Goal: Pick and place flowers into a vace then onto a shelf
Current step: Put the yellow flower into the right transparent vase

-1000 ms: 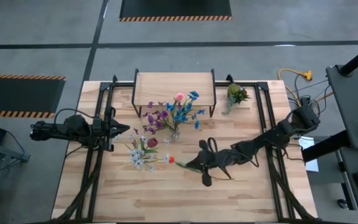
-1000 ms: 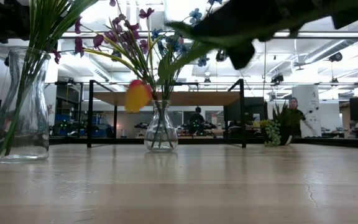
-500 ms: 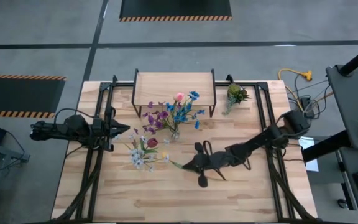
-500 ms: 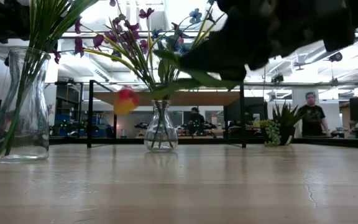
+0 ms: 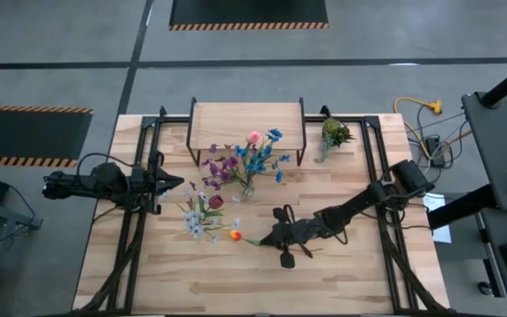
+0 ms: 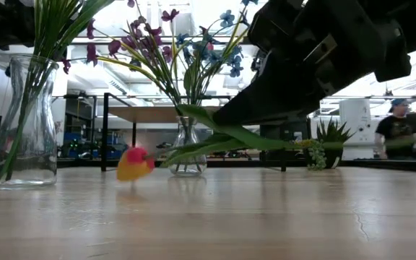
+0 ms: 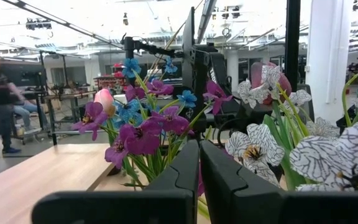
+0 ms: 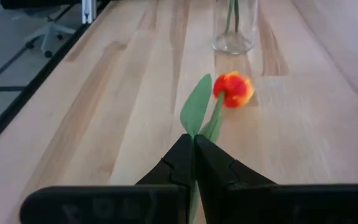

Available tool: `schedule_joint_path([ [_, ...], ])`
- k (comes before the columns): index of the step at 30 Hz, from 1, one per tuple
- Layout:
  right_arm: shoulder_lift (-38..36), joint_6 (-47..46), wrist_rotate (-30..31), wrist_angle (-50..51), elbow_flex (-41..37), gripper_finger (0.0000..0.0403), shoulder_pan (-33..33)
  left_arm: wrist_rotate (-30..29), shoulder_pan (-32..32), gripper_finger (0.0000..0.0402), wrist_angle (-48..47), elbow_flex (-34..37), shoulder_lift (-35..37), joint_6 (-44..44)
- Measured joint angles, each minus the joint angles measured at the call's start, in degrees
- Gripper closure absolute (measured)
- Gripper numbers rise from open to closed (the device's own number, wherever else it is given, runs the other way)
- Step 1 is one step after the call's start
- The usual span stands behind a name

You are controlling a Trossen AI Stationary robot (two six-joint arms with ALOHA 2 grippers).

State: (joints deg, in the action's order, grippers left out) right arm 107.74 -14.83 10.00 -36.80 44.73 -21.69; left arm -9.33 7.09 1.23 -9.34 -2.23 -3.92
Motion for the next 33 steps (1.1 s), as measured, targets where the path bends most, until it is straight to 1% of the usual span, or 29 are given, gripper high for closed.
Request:
schedule_joint_path([
  [7, -0.37, -1.69, 0.33, 0.23, 0.09, 0.0394, 0.15, 0.0, 0.0, 0.0402, 0.02, 0.0, 0.0, 0.0],
  [10, -0.37, -1.71, 0.31, 0.67, 0.09, 0.0384, 0.15, -0.01, 0.0, 0.0402, 0.0, 0.0, -0.01, 0.0],
  [14, -0.37, -1.86, 0.28, 0.68, 0.09, 0.0348, 0.15, 0.0, -0.01, 0.0402, 0.01, 0.0, 0.01, 0.0],
  [19, -0.39, -2.94, 0.26, 1.26, 0.09, 0.0283, 0.13, 0.01, 0.0, 0.0402, 0.0, 0.0, 0.01, 0.0],
  [22, -0.52, -5.71, -0.12, 3.77, 0.11, 0.0247, 0.13, 0.01, -0.01, 0.0402, 0.01, 0.0, -0.01, 0.0],
  [25, -0.52, -7.48, -2.46, 7.54, 0.47, 0.0218, 0.11, 0.0, 0.0, 0.0402, 0.01, 0.0, 0.01, 0.0],
  [29, -0.52, -7.61, -6.69, 14.04, 3.31, 0.0194, -0.8, 0.01, -0.01, 0.0402, 0.01, 0.0, 0.0, 0.0],
  [33, -0.3, -4.78, -7.19, 23.57, 7.6, 0.0186, -2.42, 0.01, 0.0, 0.0402, 0.0, 0.0, 0.01, 0.0],
])
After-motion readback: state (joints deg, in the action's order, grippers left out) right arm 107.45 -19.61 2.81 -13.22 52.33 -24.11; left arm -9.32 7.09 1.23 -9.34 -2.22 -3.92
